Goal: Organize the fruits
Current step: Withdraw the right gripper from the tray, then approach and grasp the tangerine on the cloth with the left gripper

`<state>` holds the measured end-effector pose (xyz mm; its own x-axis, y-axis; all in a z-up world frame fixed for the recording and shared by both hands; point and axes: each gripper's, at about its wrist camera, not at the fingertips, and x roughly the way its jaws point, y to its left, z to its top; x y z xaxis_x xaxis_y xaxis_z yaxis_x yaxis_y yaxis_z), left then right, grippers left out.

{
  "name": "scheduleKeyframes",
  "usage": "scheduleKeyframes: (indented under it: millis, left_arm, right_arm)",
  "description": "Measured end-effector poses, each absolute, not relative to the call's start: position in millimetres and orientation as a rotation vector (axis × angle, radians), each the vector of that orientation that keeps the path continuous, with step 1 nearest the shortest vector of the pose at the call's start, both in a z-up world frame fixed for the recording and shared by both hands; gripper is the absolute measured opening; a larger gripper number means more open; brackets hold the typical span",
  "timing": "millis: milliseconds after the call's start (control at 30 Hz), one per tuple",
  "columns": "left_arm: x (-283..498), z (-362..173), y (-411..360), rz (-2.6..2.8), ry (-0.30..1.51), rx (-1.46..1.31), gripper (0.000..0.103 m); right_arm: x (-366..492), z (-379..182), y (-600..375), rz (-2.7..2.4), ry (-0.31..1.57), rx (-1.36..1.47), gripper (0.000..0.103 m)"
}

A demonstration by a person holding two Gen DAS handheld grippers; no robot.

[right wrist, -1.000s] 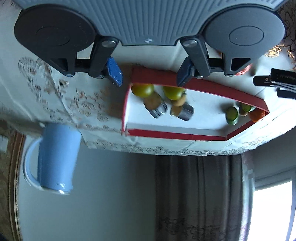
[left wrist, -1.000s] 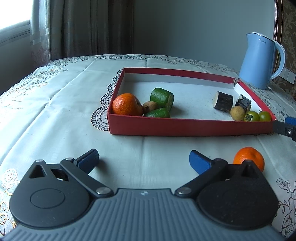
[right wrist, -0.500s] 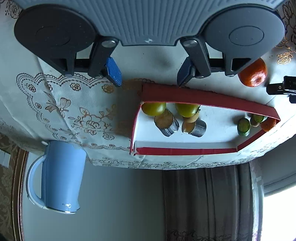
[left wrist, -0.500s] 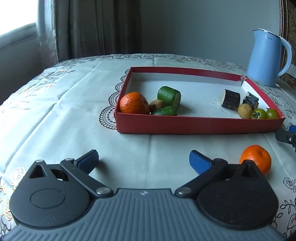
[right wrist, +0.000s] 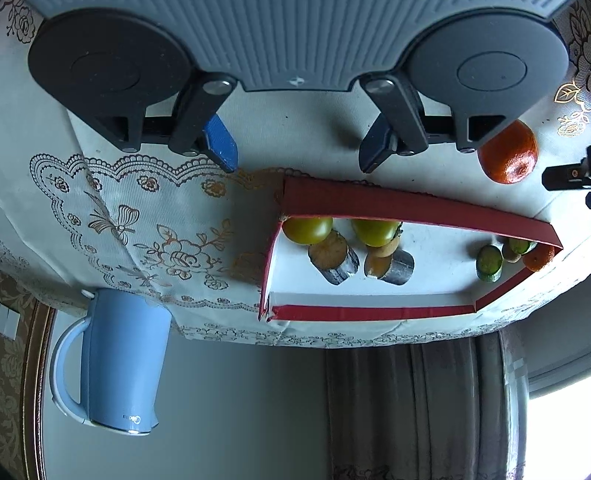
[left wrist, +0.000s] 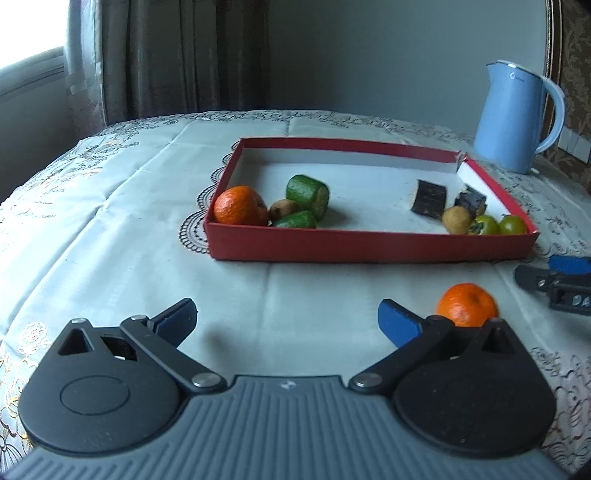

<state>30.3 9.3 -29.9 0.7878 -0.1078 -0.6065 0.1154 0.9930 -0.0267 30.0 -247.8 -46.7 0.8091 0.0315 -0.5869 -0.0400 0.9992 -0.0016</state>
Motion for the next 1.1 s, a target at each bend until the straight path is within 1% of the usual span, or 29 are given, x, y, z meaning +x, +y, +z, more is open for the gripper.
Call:
scheduleKeyframes:
  millis: [67, 100, 167, 467, 833, 1100]
  left_arm:
    - [28, -27, 7, -0.128, 0.645, 0.012, 0.103]
    - [28, -26, 5, -0.130, 0.642, 0.015, 0.103]
    - [27, -24, 2, -0.130, 0.642, 0.017, 0.103]
    - [27, -13, -12, -0.157, 0.650, -0.011, 0.103]
    - [25, -13, -44, -0.223, 0.645, 0.036, 0.103]
    - [22, -13, -52, -0.241, 0.600, 0.055, 0.103]
  right_arm:
    - [30, -47, -248, 0.037, 0.632, -0.013, 0.073]
    - [31, -48, -248, 0.035, 0.635, -0.013, 0.077]
    - [31, -48, -248, 0.027, 0.636, -0.015, 0.082]
    - [31, -49, -247, 0.027, 0.645, -0.018, 0.083]
    - [32, -49, -247, 0.027, 0.646, -0.018, 0.084]
    - [32, -49, -247, 0.027, 0.646, -0.019, 0.085]
